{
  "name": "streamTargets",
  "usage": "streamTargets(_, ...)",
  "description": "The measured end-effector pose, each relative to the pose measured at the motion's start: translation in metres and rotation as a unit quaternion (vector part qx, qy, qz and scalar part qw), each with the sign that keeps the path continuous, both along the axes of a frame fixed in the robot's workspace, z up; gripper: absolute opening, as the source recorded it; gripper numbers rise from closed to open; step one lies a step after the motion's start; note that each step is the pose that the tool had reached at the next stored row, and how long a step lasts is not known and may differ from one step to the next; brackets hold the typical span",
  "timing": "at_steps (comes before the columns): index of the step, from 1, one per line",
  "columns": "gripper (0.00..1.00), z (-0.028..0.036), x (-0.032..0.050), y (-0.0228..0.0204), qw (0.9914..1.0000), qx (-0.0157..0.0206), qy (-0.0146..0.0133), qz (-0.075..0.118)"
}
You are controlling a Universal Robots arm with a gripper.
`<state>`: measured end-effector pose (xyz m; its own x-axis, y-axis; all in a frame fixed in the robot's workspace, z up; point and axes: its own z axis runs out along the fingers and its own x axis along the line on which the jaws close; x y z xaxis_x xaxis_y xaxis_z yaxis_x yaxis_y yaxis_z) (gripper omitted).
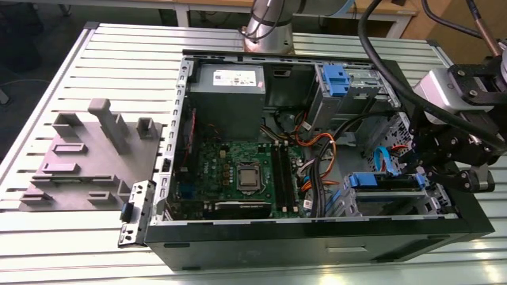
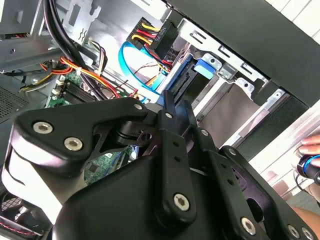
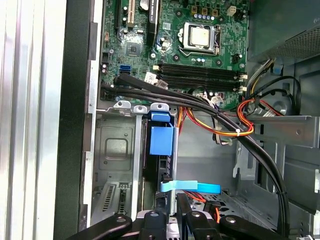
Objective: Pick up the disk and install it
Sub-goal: 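Insert the second disk wire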
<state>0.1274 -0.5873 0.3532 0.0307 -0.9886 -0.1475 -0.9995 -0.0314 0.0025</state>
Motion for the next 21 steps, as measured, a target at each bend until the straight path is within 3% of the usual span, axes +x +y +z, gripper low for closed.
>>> streamTargets(3,0.24,0.0002,0.0004,0.0,1.0,0.0001,0.0,0.0)
streamTargets(8,0.24,-0.0001,0.0096,0.0007,1.0,0.0005,0.0001,0.0)
streamTargets(11,0.24,-0.0002,0.0106,0.0045,1.0,0.0005,0.0001,0.0)
streamTargets(17,0.24,-0.0003,0.0108,0.0168,1.0,0.0005,0.0001,0.0)
streamTargets(21,0.24,-0.0003,0.0108,0.018,1.0,0.0005,0.0001,0.0)
